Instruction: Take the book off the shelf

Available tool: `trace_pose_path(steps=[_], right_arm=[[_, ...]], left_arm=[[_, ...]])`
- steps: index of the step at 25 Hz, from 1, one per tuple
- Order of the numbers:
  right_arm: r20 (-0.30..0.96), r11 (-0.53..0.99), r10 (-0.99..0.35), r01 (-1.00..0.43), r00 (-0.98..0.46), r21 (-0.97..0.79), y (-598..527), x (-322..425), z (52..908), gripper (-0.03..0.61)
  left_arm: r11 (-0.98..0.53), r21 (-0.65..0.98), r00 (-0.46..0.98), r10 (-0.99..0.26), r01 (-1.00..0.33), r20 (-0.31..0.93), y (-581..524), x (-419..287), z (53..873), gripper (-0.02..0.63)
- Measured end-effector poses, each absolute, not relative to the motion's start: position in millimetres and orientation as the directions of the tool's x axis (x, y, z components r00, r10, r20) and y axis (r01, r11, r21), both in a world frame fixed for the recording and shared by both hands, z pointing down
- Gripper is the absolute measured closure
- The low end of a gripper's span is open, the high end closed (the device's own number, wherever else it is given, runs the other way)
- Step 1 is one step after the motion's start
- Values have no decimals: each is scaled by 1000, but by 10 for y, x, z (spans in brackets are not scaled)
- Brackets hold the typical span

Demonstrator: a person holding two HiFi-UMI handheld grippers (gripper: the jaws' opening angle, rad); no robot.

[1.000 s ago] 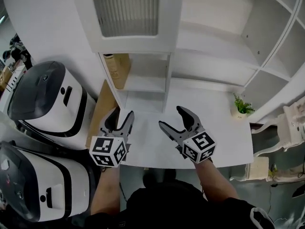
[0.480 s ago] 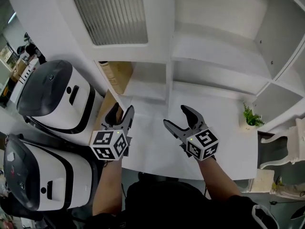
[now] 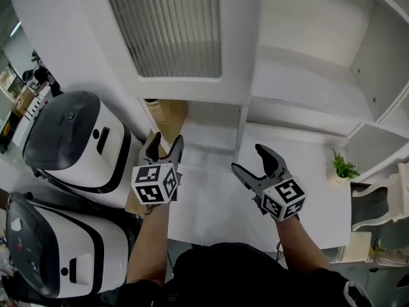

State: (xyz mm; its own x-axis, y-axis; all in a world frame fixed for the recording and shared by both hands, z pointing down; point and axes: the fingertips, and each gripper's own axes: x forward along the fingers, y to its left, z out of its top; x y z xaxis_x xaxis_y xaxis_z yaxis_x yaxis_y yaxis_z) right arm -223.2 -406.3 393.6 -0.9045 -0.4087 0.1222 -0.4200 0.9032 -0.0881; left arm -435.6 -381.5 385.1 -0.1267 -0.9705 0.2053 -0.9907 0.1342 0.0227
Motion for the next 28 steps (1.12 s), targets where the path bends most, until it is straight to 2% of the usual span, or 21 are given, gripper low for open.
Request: trace_pose_path(steps=[11,20,23,28], right_arm=[[143,880,-447,-463,-883,-108,-4150,-2397,4019,199],[159,862,-472,-492,-867,-120,-4158,-2326,4096,199],[164,863,-469,-490,-868,-126,-4134,-2321,4129,199],[166,866,-459,-481,-873,-133,-4061,-2325,4151,199]], left_arm=[[151,-16,-151,-962,-988,229,-4118,-4708,3967,345],[240,-74,-251,-940,-968,230,-4152,-4833,4004,348],[298,-88,-310,-925,-951,221,-4134,-4912,4007,426],[314,-93,-327,-919,-945,221,-4125,-4897,4009,444]])
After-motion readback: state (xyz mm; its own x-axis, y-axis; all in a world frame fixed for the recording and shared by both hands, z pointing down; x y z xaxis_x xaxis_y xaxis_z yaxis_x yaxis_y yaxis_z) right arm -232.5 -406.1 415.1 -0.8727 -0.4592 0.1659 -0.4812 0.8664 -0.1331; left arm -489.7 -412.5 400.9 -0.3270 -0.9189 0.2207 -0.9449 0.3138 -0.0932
